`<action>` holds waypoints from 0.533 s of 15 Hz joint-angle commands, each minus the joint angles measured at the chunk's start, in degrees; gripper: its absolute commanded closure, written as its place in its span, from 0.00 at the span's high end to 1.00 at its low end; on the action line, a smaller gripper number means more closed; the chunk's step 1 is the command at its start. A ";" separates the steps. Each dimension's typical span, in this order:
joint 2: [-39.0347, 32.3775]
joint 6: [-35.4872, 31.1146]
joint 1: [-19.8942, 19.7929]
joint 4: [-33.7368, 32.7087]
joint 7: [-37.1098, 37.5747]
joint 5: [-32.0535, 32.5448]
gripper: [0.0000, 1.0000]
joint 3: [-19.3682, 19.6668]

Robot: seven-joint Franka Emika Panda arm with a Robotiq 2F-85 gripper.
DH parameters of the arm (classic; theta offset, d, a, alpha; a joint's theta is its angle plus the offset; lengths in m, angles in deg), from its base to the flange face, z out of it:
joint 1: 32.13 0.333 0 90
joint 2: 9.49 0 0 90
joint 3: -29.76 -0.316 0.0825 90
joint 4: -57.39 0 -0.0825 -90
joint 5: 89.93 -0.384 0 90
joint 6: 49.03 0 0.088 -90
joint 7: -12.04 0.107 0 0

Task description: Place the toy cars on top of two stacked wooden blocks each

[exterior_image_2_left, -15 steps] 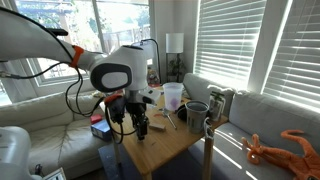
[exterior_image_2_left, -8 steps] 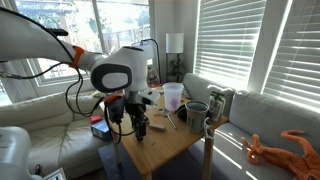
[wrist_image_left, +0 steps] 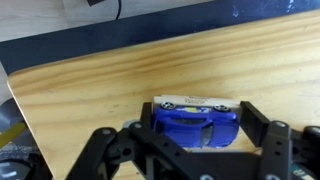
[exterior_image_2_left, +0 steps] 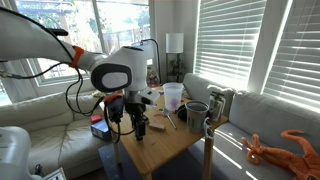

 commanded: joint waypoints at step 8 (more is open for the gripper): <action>-0.96 -0.52 0.33 -0.90 0.56 -0.78 0.61 -0.35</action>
